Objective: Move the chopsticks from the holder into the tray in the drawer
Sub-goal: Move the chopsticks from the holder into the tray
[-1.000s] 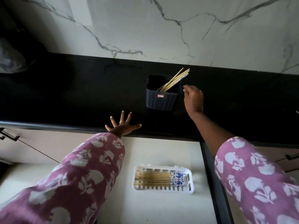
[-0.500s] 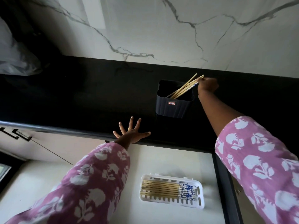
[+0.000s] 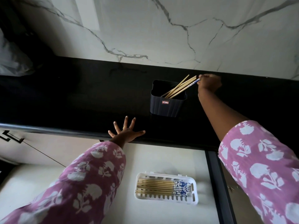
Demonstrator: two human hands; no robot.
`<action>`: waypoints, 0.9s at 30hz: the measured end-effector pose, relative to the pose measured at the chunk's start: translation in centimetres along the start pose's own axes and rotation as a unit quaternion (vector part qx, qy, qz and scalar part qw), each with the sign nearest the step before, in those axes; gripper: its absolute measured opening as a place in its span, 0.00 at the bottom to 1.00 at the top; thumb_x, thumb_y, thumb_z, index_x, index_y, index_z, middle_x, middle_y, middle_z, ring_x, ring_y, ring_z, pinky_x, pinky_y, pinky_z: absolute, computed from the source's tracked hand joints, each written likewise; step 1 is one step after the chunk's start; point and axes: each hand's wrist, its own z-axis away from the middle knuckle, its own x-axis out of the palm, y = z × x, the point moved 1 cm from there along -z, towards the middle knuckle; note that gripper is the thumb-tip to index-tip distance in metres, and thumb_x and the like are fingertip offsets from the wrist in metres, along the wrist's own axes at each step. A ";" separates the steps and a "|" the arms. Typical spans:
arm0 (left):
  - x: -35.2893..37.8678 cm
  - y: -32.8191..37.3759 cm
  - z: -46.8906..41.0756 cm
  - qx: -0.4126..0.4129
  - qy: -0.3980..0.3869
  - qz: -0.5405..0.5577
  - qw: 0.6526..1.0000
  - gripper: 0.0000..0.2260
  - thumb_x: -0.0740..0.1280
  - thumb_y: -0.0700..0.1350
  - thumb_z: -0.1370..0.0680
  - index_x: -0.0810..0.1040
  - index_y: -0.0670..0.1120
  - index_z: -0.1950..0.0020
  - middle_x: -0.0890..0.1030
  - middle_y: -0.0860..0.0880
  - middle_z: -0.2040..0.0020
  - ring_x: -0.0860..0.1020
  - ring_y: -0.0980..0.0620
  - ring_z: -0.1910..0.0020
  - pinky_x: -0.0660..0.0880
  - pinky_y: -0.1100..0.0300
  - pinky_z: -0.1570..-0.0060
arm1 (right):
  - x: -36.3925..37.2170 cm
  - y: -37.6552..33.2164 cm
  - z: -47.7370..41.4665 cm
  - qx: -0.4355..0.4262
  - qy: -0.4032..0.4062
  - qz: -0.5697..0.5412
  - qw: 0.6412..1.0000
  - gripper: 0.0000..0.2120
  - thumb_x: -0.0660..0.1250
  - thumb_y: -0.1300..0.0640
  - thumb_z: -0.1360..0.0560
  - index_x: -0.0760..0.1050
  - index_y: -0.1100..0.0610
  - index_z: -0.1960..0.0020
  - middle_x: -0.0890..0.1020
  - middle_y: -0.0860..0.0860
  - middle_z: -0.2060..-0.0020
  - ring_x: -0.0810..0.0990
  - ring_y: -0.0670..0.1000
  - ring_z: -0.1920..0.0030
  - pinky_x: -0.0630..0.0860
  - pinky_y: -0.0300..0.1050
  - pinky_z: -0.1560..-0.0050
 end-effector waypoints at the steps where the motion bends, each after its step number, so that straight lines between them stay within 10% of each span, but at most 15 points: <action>1: -0.1 0.1 0.1 0.001 0.002 0.002 1.000 0.41 0.55 0.77 0.35 0.38 0.69 0.29 0.33 0.62 0.26 0.31 0.37 0.28 0.37 0.30 0.35 | -0.6 -0.3 -0.1 -0.007 0.007 -0.002 1.000 0.09 0.70 0.63 0.29 0.82 0.65 0.50 0.85 0.62 0.55 0.85 0.58 0.55 0.82 0.52 0.51; 18: -1.6 2.1 1.3 -0.040 0.006 0.076 0.996 0.37 0.59 0.67 0.27 0.46 0.57 0.24 0.41 0.50 0.22 0.41 0.36 0.25 0.44 0.36 0.29 | -10.9 -2.8 6.5 0.101 0.057 -0.311 0.943 0.09 0.69 0.69 0.29 0.79 0.71 0.49 0.79 0.56 0.68 0.80 0.50 0.68 0.81 0.37 0.67; 22: -3.5 5.2 2.3 -0.007 0.048 0.426 0.903 0.30 0.67 0.58 0.26 0.68 0.43 0.30 0.71 0.41 0.31 0.70 0.42 0.33 0.66 0.51 0.34 | -11.8 -0.8 10.0 0.194 0.038 -0.355 0.914 0.05 0.70 0.67 0.28 0.79 0.66 0.54 0.81 0.58 0.58 0.82 0.49 0.64 0.82 0.38 0.64; 27: -5.7 9.8 5.9 0.185 0.150 0.551 0.800 0.21 0.61 0.56 0.22 0.76 0.43 0.36 0.79 0.45 0.39 0.75 0.51 0.40 0.69 0.61 0.45 | -13.0 2.3 13.8 0.193 -0.026 -0.299 0.934 0.11 0.59 0.59 0.20 0.69 0.53 0.61 0.80 0.61 0.47 0.79 0.58 0.42 0.72 0.24 0.77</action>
